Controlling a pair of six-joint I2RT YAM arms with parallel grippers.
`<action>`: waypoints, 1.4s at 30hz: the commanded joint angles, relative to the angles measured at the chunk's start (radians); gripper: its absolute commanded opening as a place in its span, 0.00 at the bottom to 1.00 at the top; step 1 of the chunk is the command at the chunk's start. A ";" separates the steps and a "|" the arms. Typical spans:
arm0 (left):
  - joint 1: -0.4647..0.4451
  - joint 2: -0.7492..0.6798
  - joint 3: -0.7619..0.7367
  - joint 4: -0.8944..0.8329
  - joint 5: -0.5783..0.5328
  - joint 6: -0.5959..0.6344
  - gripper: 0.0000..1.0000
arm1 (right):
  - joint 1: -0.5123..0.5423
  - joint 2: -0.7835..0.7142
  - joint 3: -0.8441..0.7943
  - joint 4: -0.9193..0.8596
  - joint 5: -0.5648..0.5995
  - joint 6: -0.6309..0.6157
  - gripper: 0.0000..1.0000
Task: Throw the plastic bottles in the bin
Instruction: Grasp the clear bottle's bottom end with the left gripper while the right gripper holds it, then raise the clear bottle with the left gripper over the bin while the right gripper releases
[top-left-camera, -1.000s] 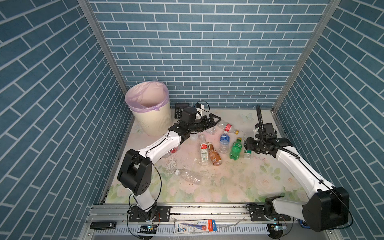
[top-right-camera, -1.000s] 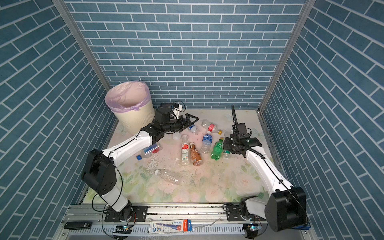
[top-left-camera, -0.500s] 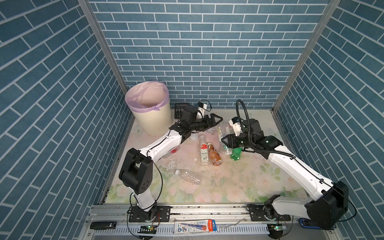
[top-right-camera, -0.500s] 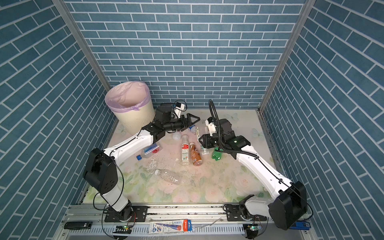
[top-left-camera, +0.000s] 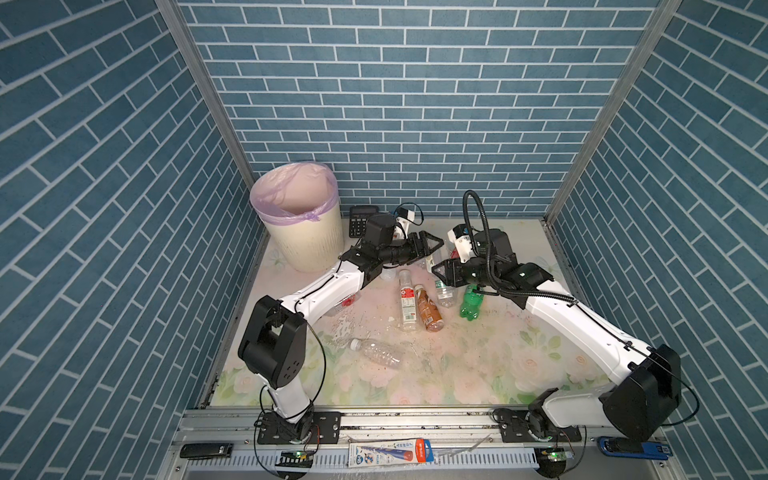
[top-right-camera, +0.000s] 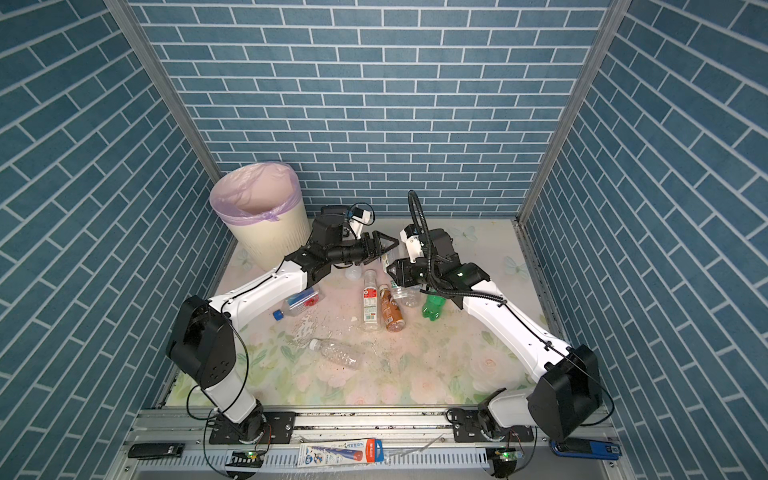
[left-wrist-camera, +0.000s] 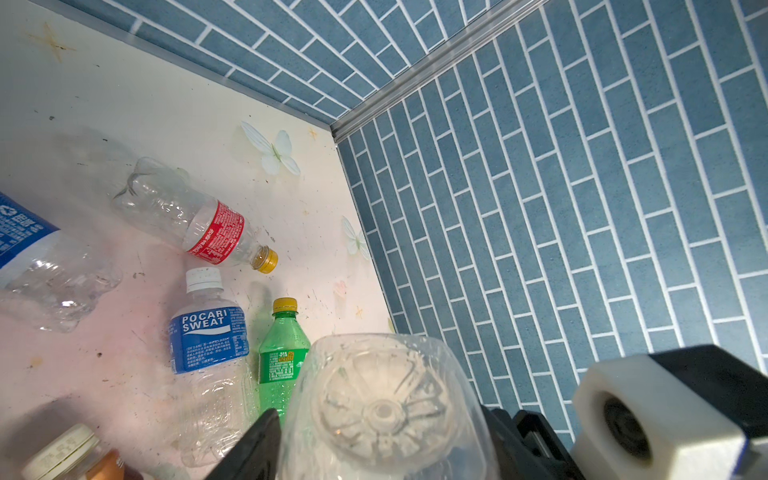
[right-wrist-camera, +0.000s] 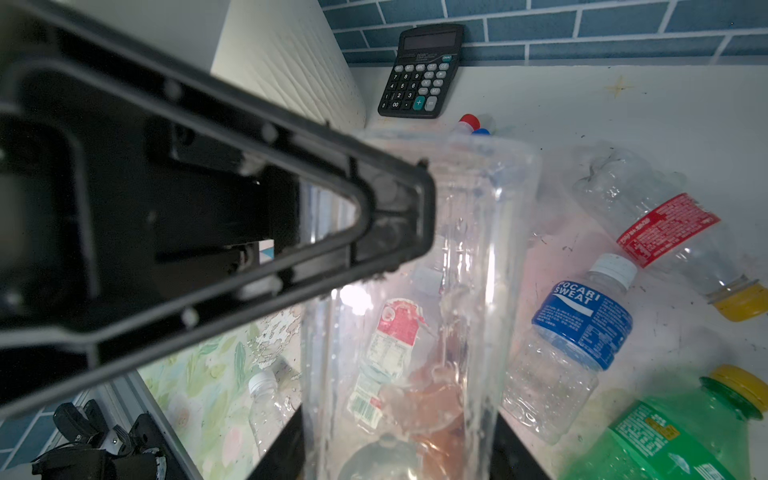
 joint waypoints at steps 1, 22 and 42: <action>-0.007 0.017 -0.005 0.010 0.006 0.013 0.70 | 0.005 0.014 0.067 0.045 -0.005 -0.007 0.33; 0.113 0.017 0.244 -0.299 -0.097 0.160 0.48 | 0.004 -0.058 0.045 0.069 0.007 -0.040 0.93; 0.330 -0.076 0.836 -0.474 -0.750 0.734 0.49 | 0.047 0.131 0.315 0.187 -0.095 -0.029 0.99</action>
